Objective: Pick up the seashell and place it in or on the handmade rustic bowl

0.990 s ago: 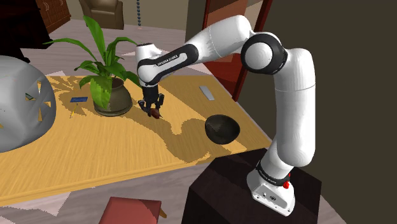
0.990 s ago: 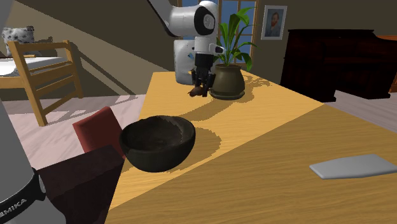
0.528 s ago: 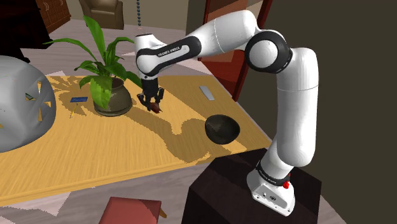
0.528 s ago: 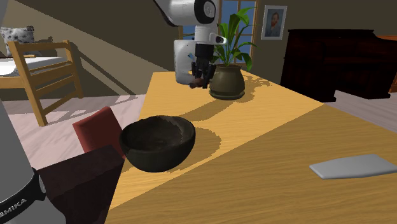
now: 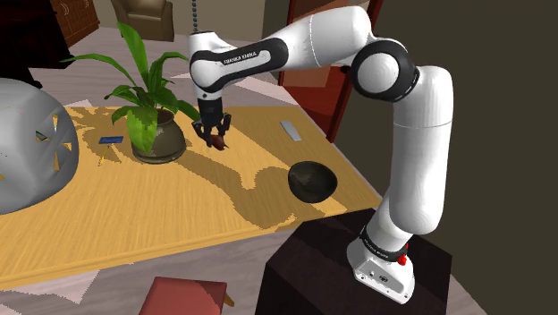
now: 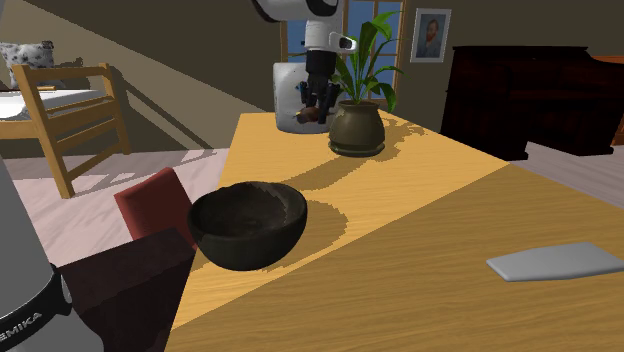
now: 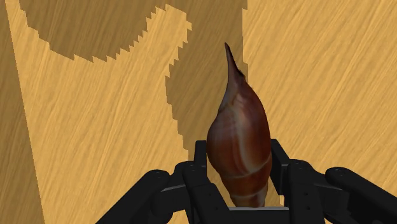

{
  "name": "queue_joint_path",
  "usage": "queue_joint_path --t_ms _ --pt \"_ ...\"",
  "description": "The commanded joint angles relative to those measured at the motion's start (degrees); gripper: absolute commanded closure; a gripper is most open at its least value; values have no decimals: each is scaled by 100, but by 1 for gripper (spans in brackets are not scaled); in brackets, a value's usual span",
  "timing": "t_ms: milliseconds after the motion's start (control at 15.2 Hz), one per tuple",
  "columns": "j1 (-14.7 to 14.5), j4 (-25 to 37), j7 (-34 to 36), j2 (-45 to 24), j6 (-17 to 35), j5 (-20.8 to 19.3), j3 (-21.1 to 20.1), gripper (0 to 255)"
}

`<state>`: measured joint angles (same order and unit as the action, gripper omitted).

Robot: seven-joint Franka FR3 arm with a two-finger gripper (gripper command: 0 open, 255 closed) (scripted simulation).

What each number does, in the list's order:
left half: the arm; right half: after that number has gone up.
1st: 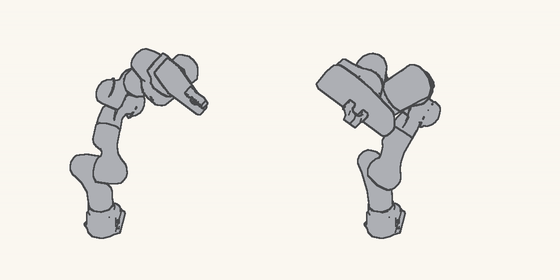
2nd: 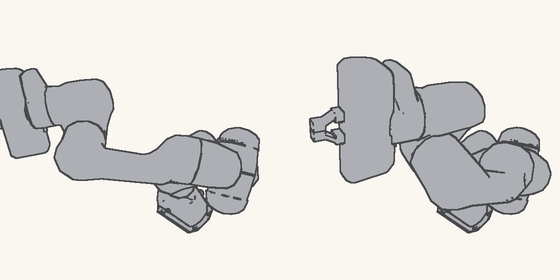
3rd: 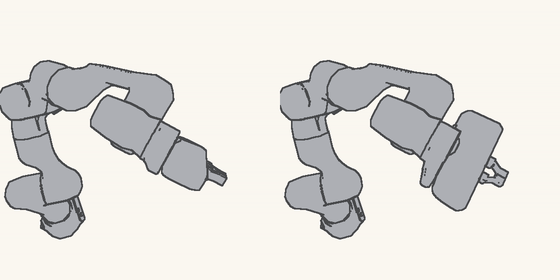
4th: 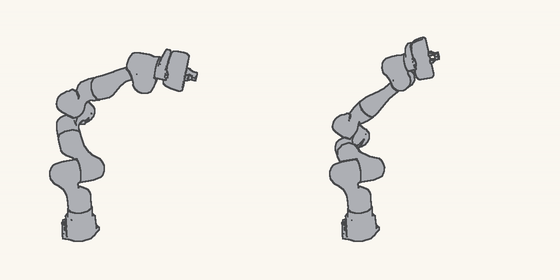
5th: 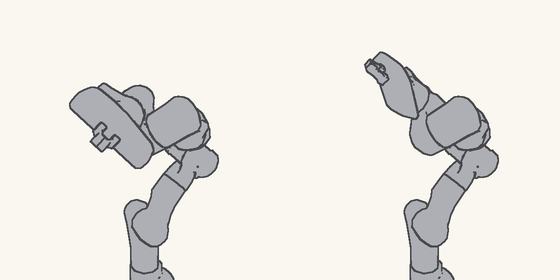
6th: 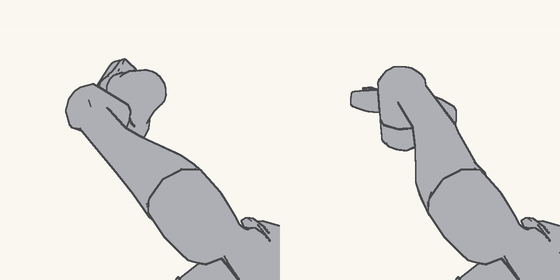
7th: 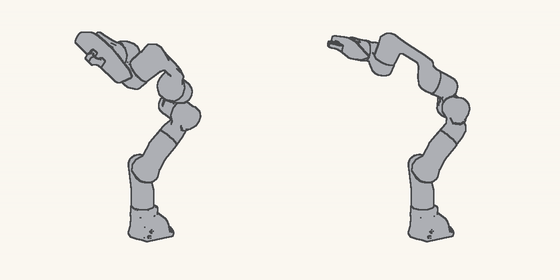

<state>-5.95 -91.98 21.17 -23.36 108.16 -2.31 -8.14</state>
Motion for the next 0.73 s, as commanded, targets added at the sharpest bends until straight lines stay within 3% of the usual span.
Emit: queue_joint_path --t_ms 0,198,660 --pt "2 90 -4 54 -145 8 -4 255" --pt "2 197 -7 98 -296 15 -7 255" --pt "311 -1995 -418 1653 353 202 80 255"
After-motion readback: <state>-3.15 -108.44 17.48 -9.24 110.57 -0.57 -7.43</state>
